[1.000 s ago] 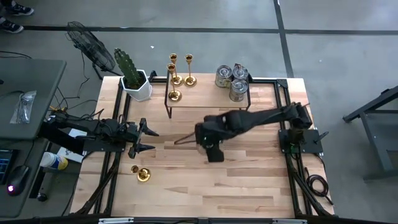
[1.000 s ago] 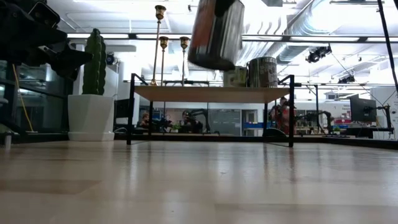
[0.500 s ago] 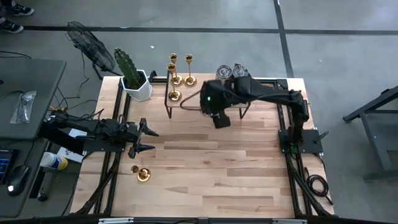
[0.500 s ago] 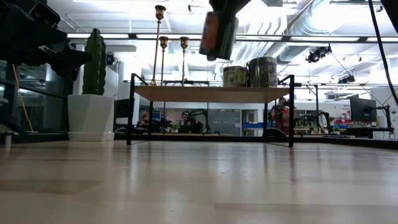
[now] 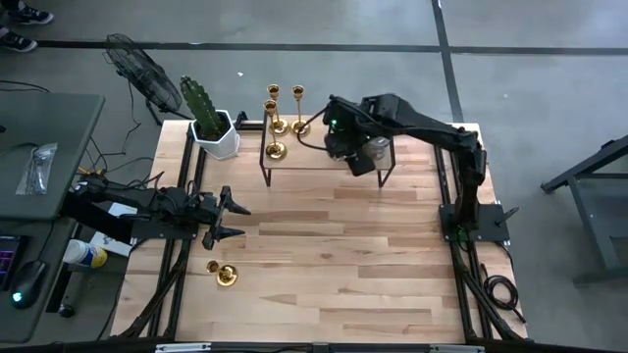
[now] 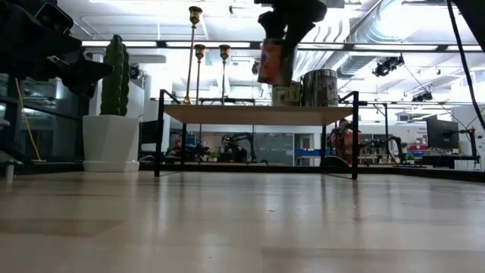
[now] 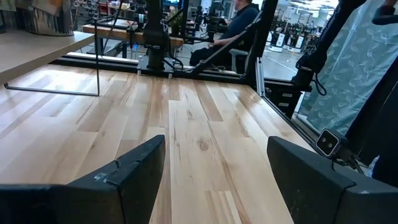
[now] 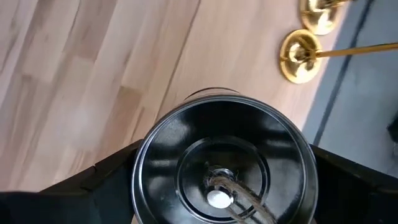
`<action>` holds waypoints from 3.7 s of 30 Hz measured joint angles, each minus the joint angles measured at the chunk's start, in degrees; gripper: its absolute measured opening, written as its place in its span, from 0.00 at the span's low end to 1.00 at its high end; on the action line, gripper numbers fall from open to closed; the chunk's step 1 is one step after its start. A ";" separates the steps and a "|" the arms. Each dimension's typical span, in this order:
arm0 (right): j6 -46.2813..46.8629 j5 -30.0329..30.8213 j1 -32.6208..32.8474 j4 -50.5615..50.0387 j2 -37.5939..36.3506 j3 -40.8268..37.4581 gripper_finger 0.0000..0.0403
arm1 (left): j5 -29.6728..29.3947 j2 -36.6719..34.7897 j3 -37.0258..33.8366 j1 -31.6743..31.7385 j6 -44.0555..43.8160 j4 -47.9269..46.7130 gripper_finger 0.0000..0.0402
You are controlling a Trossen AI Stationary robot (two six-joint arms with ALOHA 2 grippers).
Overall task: Pick & Place candle stick holders
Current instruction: Align the silver scented candle with the other silver scented candle on the shelf
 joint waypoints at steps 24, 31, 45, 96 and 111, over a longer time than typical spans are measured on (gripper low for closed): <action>-22.71 -4.34 -5.25 -0.64 0.12 -3.88 0.87 | 0.00 0.00 0.00 0.00 -0.01 0.00 0.69; -23.32 -5.12 -5.99 -1.21 0.13 -4.73 0.87 | 0.00 0.00 0.00 -0.02 -0.01 0.00 0.69; -24.85 -7.51 -8.48 1.23 0.13 -8.28 0.87 | 0.00 0.00 0.00 -0.01 -0.01 0.00 0.69; -0.21 -3.35 -8.41 4.46 0.13 -8.28 0.98 | 0.00 0.00 0.00 -0.01 -0.01 0.00 0.69; 1.18 -0.32 -7.11 6.71 -0.41 -8.25 0.99 | 0.01 0.00 0.00 -0.01 0.00 0.00 0.69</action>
